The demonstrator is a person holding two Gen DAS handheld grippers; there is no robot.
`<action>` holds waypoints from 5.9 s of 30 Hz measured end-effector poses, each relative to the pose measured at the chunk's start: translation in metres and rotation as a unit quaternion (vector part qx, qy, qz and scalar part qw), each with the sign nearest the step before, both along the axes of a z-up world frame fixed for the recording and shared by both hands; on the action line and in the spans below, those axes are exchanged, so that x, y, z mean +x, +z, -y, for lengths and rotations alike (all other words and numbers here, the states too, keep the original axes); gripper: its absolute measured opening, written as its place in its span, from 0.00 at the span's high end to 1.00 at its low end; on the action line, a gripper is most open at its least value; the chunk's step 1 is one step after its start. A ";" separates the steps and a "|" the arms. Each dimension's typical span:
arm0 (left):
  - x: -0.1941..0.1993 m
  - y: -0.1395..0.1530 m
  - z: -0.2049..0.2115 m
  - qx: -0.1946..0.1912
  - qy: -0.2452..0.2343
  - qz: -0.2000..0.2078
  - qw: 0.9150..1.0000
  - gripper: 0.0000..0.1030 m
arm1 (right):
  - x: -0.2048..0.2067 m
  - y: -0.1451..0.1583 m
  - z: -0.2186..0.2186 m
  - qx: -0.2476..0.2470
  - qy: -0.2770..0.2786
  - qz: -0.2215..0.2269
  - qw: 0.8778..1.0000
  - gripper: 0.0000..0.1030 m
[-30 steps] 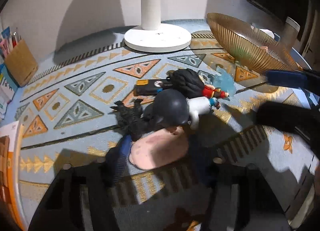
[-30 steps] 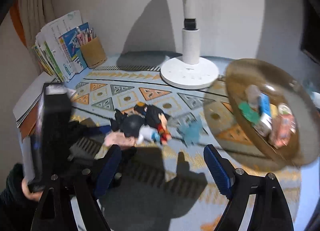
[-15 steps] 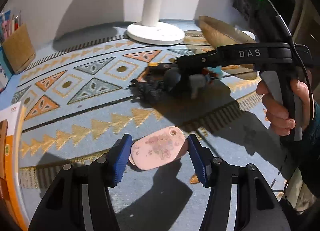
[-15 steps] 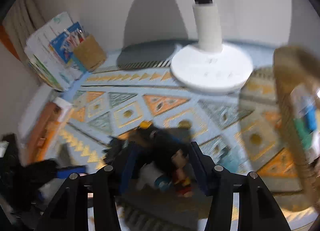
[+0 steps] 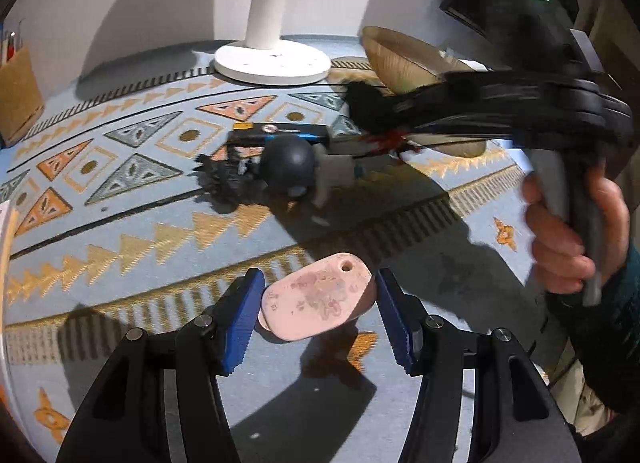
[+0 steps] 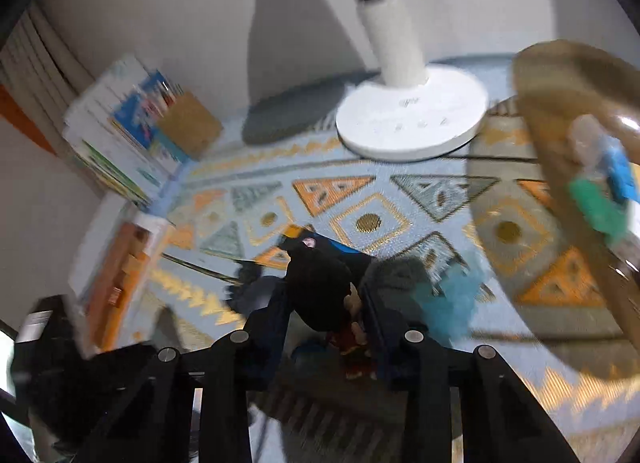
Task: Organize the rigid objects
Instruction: 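Grasp the pink oval tag with left tool while right tool grasps red-clothed figure, then carry the pink tag and red-clothed figure up over the amber bowl, then open both tools to drop the tag and figure into the bowl, then move both tools back toward the black figure and black USB stick, then grasp the black figure with left tool while right tool grasps black-and-white figure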
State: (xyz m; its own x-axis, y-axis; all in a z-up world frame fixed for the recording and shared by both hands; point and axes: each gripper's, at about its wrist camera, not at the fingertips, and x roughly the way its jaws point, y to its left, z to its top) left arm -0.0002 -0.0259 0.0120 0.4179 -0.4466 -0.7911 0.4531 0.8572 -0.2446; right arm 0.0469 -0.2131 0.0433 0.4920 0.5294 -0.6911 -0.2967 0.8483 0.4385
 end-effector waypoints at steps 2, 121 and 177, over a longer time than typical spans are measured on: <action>-0.004 0.001 0.007 -0.003 -0.005 0.000 1.000 0.47 | -0.033 0.016 0.017 -0.016 -0.022 0.030 0.999 0.66; -0.021 0.194 0.003 -0.088 0.101 0.248 0.959 0.09 | -0.118 0.148 0.107 -0.067 -0.178 0.218 0.957 0.14; 0.082 -0.003 -0.005 0.070 0.012 0.035 0.997 0.70 | -0.030 -0.026 -0.024 -0.188 0.073 0.048 0.978 0.57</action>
